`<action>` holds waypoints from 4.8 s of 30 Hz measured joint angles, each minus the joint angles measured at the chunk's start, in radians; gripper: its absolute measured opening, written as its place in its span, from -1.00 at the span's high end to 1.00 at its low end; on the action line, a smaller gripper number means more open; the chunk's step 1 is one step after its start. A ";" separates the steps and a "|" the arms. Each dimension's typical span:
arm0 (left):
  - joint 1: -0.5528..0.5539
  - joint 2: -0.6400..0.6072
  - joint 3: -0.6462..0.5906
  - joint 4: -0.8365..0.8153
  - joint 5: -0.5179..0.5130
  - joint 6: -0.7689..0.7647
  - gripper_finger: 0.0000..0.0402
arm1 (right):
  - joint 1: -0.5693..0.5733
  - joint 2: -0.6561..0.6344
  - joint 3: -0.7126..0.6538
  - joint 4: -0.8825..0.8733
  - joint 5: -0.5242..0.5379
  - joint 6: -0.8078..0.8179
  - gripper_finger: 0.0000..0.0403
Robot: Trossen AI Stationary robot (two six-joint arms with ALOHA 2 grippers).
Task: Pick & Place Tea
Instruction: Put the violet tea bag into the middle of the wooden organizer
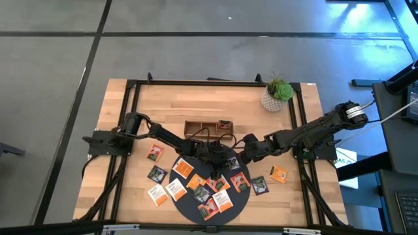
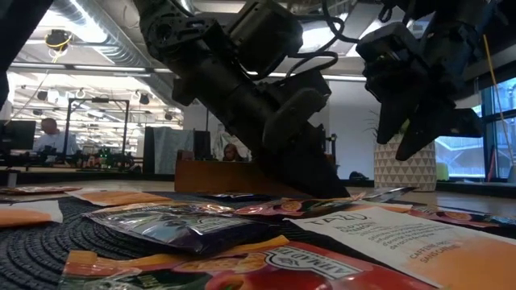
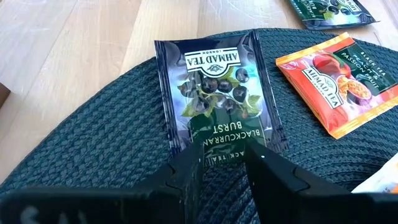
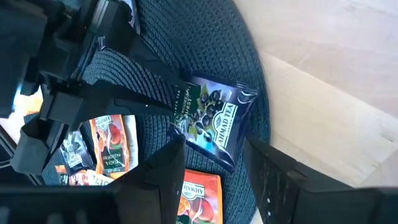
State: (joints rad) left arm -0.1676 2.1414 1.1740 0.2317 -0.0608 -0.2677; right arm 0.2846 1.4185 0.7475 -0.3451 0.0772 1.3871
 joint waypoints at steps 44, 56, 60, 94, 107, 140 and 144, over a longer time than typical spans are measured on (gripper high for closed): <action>0.000 0.002 -0.003 0.030 -0.005 0.002 0.43 | 0.040 0.000 -0.330 0.566 0.034 0.129 0.18; 0.000 0.002 -0.003 0.042 -0.015 0.016 0.42 | 0.040 0.000 -0.330 0.566 0.035 0.128 0.18; 0.000 0.002 -0.003 0.042 -0.018 0.012 0.42 | 0.038 0.000 -0.330 0.564 0.035 0.128 0.22; 0.000 0.002 -0.003 0.042 -0.026 0.008 0.45 | 0.025 0.140 -0.328 0.718 0.039 0.128 0.40; 0.000 0.002 -0.003 0.042 -0.026 0.018 0.44 | 0.025 0.141 -0.328 0.716 0.036 0.129 0.45; 0.233 -0.548 -0.073 -0.136 0.109 -0.097 0.44 | 0.026 -0.249 -0.308 0.804 0.304 -0.338 0.83; 0.231 -0.638 -0.163 0.014 0.114 -0.131 0.43 | 0.026 -0.347 -0.252 0.806 0.428 -0.571 0.86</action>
State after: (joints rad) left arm 0.0636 1.5035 1.0113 0.2461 0.0527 -0.3989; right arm 0.3103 1.0715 0.4955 0.4606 0.5055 0.8159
